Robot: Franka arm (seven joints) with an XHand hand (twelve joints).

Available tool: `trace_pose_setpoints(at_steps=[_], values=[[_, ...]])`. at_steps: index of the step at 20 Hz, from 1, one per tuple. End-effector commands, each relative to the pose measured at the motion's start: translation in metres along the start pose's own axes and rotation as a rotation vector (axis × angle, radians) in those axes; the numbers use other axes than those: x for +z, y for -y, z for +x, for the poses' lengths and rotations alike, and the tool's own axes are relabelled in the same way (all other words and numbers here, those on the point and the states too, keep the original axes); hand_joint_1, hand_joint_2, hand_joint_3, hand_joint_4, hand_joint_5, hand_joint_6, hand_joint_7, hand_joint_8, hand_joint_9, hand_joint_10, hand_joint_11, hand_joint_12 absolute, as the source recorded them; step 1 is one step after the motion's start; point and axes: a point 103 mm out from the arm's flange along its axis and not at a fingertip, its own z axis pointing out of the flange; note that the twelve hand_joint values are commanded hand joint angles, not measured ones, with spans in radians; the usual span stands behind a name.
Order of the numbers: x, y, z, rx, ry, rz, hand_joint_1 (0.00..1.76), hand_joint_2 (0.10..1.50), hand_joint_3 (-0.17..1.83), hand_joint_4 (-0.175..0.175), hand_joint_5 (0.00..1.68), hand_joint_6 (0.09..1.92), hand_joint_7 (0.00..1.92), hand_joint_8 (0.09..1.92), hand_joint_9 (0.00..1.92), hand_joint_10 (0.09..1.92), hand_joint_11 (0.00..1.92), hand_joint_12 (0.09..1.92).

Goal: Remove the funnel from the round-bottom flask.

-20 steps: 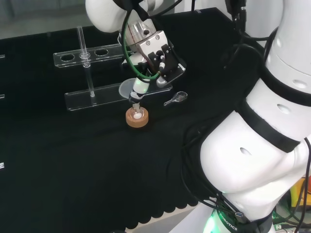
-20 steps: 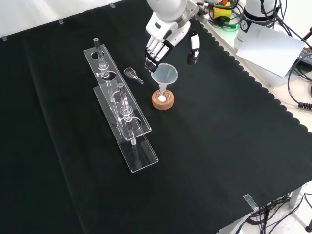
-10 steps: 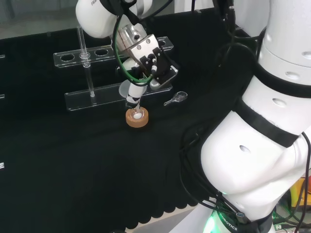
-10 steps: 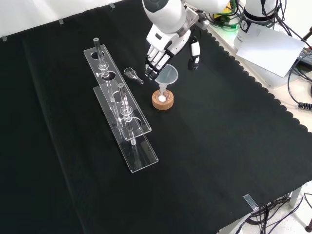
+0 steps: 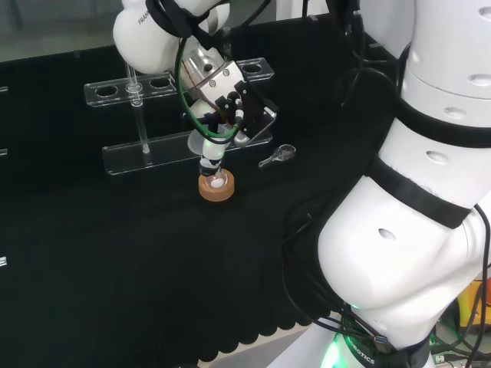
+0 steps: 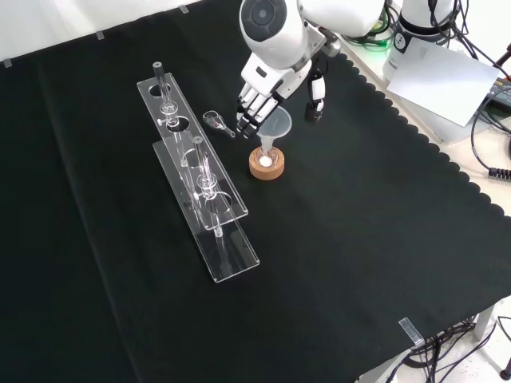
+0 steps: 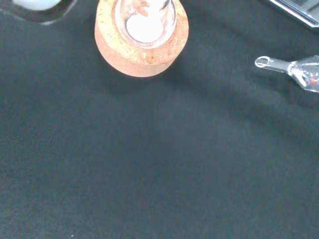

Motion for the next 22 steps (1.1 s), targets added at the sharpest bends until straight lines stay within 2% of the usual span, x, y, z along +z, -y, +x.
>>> trace_pose_setpoints(at_steps=[1,7,12,15,22], values=[[0.0005,-0.0066,0.0021,0.002,0.025,-0.01,0.71,0.63,0.34,-0.025,0.0,0.09,0.04,0.09,0.02,0.92,0.46,1.43],[0.0026,-0.0123,0.0011,0.008,0.071,-0.009,0.74,0.64,0.34,-0.017,0.06,0.09,0.09,0.1,0.1,0.92,0.47,1.43],[0.0005,-0.0141,0.0005,0.016,0.118,-0.03,0.77,0.63,0.39,-0.007,0.17,0.09,0.01,0.52,0.24,0.84,0.5,1.41],[-0.0005,-0.015,0.0001,0.022,0.14,-0.043,0.8,0.64,0.43,-0.001,0.28,0.09,0.08,0.64,0.36,0.78,0.53,1.39],[-0.0027,-0.0144,-0.0024,0.035,0.145,-0.094,0.84,0.65,0.54,0.007,0.51,0.09,0.27,0.65,0.58,0.63,0.6,1.33]])
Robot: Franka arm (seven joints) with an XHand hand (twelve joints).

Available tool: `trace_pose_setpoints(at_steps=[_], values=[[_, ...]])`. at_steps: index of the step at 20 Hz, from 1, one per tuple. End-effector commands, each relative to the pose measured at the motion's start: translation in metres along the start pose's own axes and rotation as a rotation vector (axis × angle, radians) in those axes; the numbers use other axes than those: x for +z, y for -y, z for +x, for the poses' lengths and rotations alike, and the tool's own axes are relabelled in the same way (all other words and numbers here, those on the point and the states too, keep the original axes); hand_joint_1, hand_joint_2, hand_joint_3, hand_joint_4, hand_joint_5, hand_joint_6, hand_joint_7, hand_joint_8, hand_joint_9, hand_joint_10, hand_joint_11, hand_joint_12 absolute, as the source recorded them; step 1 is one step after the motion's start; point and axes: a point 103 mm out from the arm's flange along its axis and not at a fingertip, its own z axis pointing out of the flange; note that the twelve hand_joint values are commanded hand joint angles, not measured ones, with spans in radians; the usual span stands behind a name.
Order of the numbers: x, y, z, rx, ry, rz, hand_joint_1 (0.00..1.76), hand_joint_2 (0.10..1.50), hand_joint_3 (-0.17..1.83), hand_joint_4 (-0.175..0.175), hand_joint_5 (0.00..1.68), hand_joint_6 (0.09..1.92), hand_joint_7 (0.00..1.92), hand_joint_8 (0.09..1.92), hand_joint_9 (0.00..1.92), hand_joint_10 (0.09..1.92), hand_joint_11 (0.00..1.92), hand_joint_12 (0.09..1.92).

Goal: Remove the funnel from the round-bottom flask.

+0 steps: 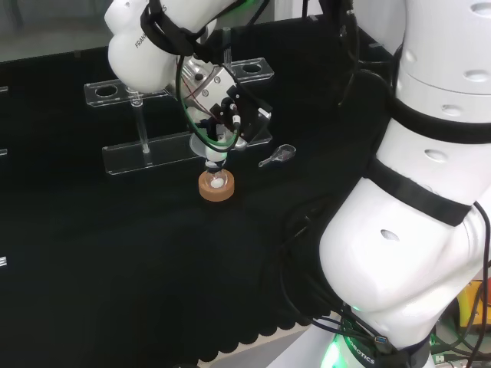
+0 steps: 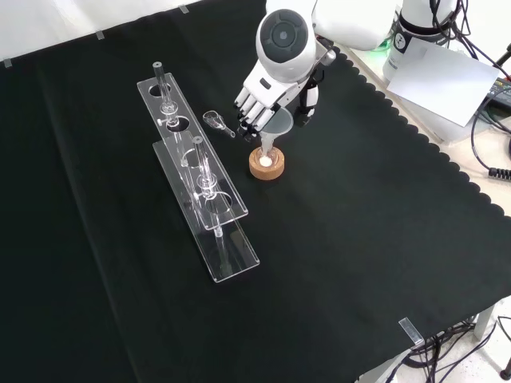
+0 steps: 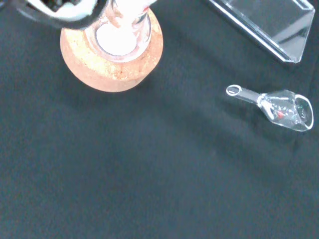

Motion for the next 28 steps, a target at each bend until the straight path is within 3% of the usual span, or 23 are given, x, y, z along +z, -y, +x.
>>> trace_pose_setpoints(at_steps=[1,4,9,16,28], values=[[-0.003,0.001,-0.003,0.015,0.009,-0.034,0.84,0.66,0.54,0.007,0.53,0.09,0.29,0.65,0.6,0.62,0.61,1.32],[-0.007,0.003,-0.007,0.017,0.001,-0.026,0.85,0.67,0.56,0.007,0.57,0.09,0.32,0.64,0.66,0.58,0.63,1.31],[-0.017,0.006,-0.019,0.02,-0.027,0.06,0.86,0.68,0.58,0.008,0.61,0.11,0.35,0.63,0.74,0.54,0.65,1.29],[-0.033,0.016,-0.034,0.022,-0.042,0.122,0.86,0.68,0.58,0.007,0.62,0.13,0.35,0.63,0.78,0.51,0.66,1.28],[-0.065,0.043,-0.057,0.036,-0.079,0.109,0.86,0.68,0.59,0.006,0.61,0.15,0.34,0.63,0.8,0.49,0.65,1.28]])
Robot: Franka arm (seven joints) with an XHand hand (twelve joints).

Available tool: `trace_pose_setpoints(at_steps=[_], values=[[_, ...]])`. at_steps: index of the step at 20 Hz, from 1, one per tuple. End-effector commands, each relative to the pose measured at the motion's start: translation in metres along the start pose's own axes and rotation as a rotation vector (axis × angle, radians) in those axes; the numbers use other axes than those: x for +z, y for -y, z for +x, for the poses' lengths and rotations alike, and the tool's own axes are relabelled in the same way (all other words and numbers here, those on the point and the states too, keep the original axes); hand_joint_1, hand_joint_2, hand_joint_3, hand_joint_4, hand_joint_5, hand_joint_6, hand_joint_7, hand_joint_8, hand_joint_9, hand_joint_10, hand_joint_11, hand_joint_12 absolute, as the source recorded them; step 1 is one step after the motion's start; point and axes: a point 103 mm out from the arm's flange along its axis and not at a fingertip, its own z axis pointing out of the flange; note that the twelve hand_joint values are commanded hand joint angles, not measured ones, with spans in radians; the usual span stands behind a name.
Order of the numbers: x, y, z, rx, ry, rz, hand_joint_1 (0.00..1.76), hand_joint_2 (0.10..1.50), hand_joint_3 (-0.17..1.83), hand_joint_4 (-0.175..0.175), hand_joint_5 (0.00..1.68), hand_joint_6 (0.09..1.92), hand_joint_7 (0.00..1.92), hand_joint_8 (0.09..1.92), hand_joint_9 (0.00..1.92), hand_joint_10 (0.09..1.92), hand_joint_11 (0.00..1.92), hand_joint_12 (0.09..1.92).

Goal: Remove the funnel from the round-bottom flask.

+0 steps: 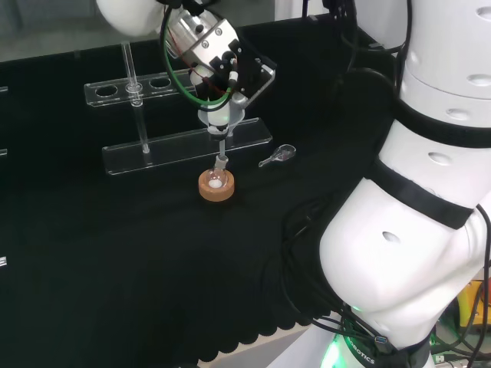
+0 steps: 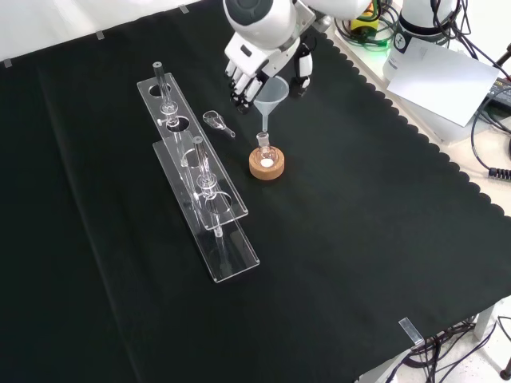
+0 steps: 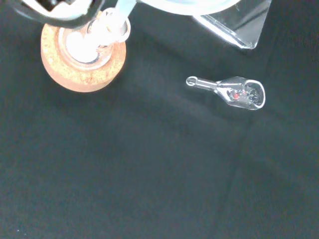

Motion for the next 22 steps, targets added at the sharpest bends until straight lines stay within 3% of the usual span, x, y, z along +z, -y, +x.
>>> trace_pose_setpoints(at_steps=[1,22], values=[[-0.015,0.016,-0.014,0.016,-0.022,-0.013,0.86,0.68,0.59,0.006,0.61,0.15,0.34,0.63,0.8,0.49,0.65,1.28],[-0.052,0.052,-0.095,0.129,-0.083,-0.101,0.86,0.67,0.59,0.006,0.6,0.19,0.34,0.64,0.81,0.48,0.65,1.28]])
